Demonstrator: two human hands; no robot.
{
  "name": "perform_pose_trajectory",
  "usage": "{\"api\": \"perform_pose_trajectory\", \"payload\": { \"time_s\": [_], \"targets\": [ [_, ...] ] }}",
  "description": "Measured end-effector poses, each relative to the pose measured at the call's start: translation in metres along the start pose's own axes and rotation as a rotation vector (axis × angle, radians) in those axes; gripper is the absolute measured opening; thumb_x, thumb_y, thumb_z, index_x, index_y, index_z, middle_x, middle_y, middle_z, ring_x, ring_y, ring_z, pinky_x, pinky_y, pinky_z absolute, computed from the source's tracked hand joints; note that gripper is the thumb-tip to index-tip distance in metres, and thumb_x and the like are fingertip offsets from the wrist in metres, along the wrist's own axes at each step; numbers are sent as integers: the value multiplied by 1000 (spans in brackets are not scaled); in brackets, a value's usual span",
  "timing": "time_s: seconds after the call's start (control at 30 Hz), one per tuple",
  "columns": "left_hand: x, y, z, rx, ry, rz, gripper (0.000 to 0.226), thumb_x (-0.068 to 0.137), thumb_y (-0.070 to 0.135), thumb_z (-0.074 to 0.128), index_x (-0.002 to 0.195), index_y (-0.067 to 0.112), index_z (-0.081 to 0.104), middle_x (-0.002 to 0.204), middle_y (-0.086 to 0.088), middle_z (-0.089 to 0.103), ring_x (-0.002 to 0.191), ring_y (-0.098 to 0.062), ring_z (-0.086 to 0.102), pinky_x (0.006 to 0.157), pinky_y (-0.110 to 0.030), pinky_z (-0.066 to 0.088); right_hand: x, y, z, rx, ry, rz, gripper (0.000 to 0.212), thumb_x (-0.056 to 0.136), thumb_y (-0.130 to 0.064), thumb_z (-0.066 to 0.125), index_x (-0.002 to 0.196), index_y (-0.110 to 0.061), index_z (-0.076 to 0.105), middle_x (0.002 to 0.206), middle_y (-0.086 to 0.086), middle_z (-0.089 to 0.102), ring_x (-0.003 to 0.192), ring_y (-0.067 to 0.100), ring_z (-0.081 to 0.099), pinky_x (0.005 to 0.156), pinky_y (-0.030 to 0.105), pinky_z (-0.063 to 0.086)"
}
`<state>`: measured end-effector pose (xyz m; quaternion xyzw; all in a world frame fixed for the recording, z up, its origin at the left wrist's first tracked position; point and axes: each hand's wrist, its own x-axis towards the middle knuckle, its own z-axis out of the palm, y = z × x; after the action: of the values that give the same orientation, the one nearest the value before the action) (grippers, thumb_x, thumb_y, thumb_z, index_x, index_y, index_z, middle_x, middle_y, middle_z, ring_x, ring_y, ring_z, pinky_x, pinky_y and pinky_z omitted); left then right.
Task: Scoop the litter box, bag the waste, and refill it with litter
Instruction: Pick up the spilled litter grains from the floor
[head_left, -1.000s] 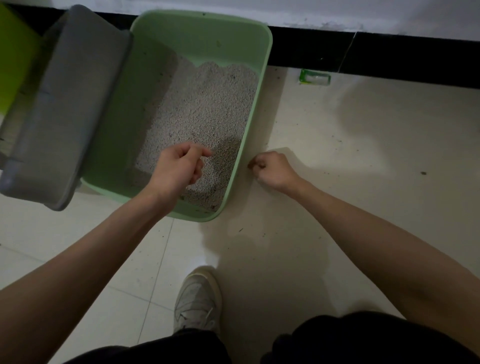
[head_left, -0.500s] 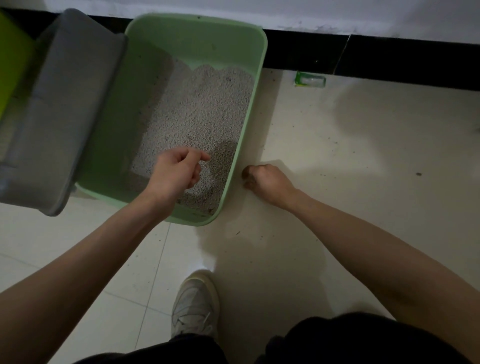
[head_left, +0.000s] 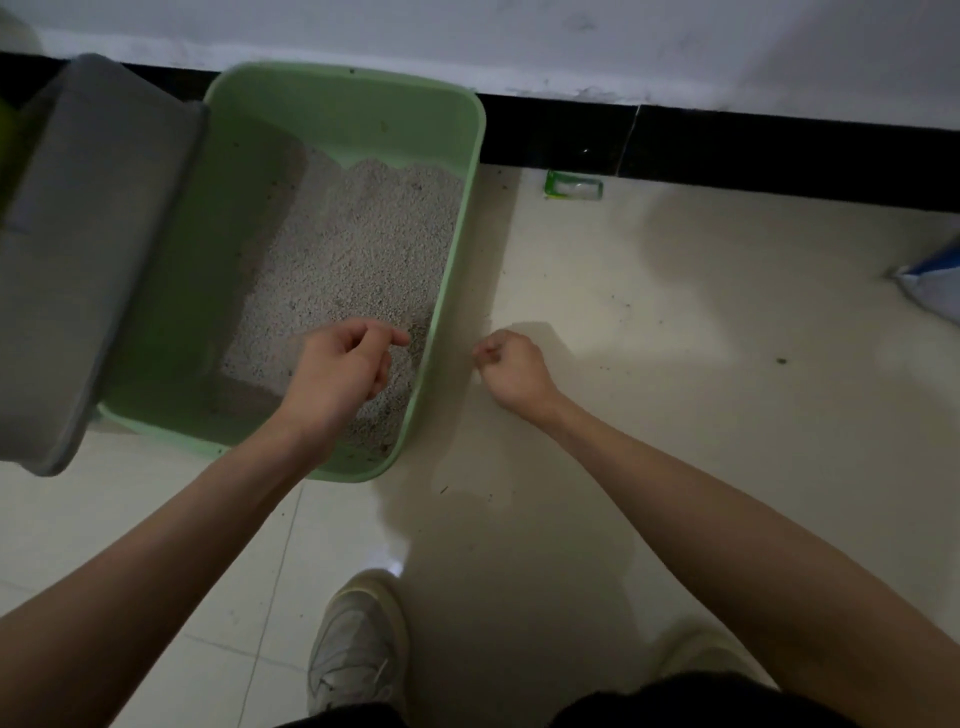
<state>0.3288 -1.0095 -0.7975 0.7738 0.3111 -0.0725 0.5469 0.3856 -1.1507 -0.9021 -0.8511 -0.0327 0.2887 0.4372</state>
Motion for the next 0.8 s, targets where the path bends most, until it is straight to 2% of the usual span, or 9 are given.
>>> {"api": "perform_pose_trajectory", "payload": {
  "time_s": [0.07,0.13,0.23,0.33,0.43,0.53,0.67,0.73,0.8],
  "targets": [
    [1,4,16,5,-14,14,26,94,11,44,76,16,62,45,10,40,41,-3,35,42,-16,30,-5,5,-18,280,25,143,17,90,-8,52,84,-4,68,75,7,60,72,21,57,66,26,43],
    [3,9,34,19,-15,35,28,93,12,46,73,20,62,47,9,41,40,-1,36,44,-18,31,-10,12,-40,547,13,277,24,91,-5,51,69,-12,57,59,0,43,53,12,38,49,22,30],
    [-1,17,58,181,-25,180,28,92,13,47,72,23,64,47,10,43,39,0,40,45,-15,30,-17,27,-73,876,-5,376,24,91,-1,48,70,-12,49,61,3,41,51,11,34,48,22,21],
    [-10,28,83,349,-89,370,22,92,14,48,80,20,65,52,11,47,42,3,44,42,-8,30,-26,48,-106,1045,28,389,25,92,0,45,68,-8,49,68,7,52,57,12,44,50,21,27],
    [-4,30,109,510,-202,398,18,91,14,49,87,19,66,51,6,46,46,-4,46,45,-11,32,-33,71,-129,1154,107,375,28,91,6,41,67,-6,50,68,8,57,57,11,52,46,17,36],
    [13,22,128,573,-287,373,14,92,13,50,97,17,63,50,3,41,46,-8,43,47,-11,32,-40,94,-147,1204,172,397,30,87,9,32,68,-6,50,59,7,55,47,11,48,41,16,36],
    [35,6,146,588,-284,340,14,91,13,53,101,11,63,55,0,44,49,-9,42,47,-11,31,-47,117,-163,941,257,443,31,85,5,32,63,-6,50,57,6,41,45,13,35,41,19,25],
    [43,-1,159,634,-304,319,16,91,19,56,103,12,63,58,4,47,55,-9,44,52,-20,30,-48,128,-167,839,313,443,30,86,3,36,64,-7,54,53,3,38,42,12,30,42,22,21],
    [48,-7,173,674,-328,312,19,88,23,60,104,14,62,62,9,48,62,-11,46,59,-20,29,-47,134,-167,754,342,416,31,87,2,39,64,-9,57,45,-2,36,37,9,28,41,22,19]
  ]
}}
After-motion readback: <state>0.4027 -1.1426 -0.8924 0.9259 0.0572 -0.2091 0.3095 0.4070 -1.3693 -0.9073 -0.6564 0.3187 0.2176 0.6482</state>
